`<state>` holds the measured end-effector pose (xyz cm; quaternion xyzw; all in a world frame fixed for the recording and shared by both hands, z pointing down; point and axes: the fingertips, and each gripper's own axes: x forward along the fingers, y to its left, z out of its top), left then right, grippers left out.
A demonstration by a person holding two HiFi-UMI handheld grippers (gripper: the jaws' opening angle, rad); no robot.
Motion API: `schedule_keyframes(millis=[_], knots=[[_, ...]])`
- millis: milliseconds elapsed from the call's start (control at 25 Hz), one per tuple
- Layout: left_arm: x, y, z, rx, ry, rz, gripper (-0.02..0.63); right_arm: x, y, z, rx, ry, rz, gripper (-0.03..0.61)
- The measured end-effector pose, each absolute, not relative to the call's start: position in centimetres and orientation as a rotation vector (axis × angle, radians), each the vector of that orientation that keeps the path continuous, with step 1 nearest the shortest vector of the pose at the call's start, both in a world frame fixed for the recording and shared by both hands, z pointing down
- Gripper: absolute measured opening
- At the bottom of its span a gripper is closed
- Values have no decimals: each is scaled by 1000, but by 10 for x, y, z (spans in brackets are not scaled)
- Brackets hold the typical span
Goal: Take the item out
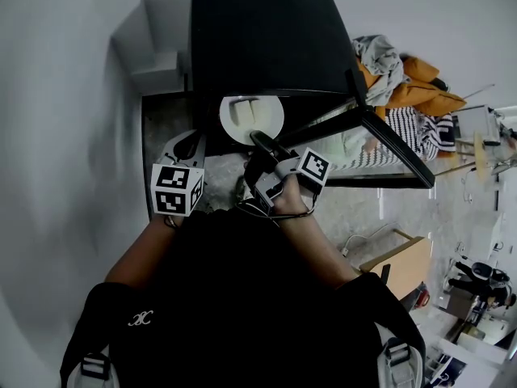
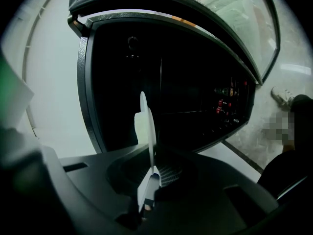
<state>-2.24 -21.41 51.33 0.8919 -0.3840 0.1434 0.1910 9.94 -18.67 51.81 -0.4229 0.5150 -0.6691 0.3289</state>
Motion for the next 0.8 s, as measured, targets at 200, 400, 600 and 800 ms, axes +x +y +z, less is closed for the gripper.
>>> schedule_keyframes(millis=[200,400,600,800], knots=[[-22,-216,516,2502,-1077,413,8,104,-171,518,-1104,1373,-1769,28],[-20,-214,512,2509,-1067,421,8,102,-154,514,-1100,1394,-1780,28],[-16,-210,515,2515,-1060,426,8,97,-137,518,-1066,1403,-1799,28],[-13,-209,519,2520,-1061,427,8,91,-127,522,-1037,1406,-1807,29]])
